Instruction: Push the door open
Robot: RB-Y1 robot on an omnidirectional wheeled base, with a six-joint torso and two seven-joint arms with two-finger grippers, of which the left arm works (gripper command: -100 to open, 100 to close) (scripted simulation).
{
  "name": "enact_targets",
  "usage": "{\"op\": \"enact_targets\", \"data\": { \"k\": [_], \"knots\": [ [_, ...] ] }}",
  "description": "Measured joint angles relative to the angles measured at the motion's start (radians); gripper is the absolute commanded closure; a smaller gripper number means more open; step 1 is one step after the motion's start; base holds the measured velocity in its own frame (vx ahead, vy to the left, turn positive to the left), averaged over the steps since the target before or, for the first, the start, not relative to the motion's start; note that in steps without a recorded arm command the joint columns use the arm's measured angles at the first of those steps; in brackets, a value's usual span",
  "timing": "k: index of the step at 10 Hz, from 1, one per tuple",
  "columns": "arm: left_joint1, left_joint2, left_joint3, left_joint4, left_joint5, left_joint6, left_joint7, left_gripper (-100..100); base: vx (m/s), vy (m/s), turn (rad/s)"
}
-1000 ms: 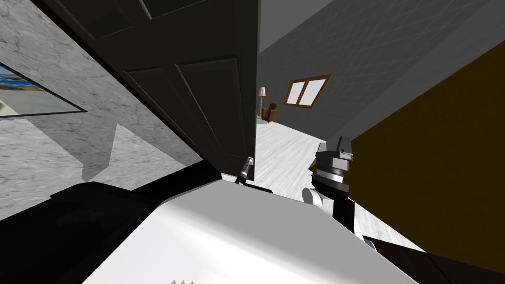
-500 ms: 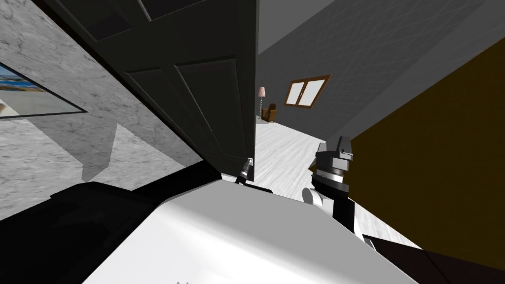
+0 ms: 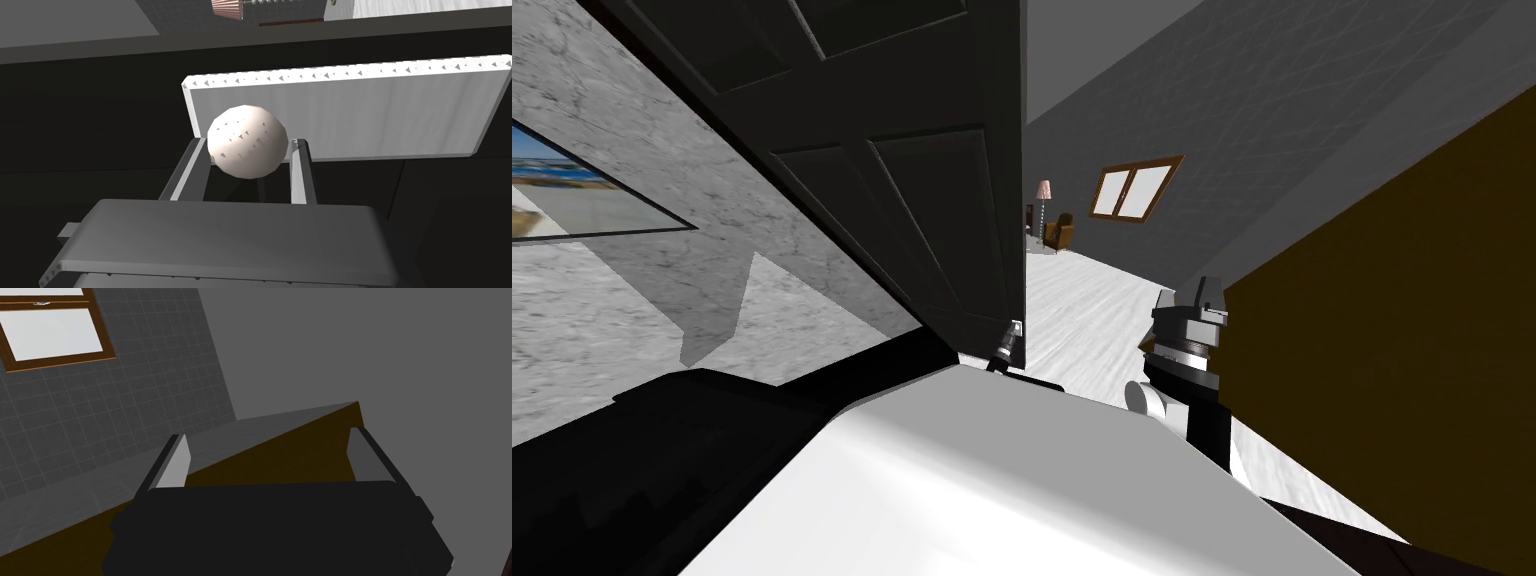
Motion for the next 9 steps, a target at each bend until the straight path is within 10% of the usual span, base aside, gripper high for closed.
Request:
{"op": "enact_targets", "data": {
  "k": [5,9],
  "knots": [
    [0.001,0.009,0.058,-0.014,0.031,-0.009,-0.011,100,0.199,-0.112,0.085],
    [-0.006,-0.022,0.118,-0.005,0.062,-0.015,-0.020,100,0.162,-0.078,0.085]
  ]
}}
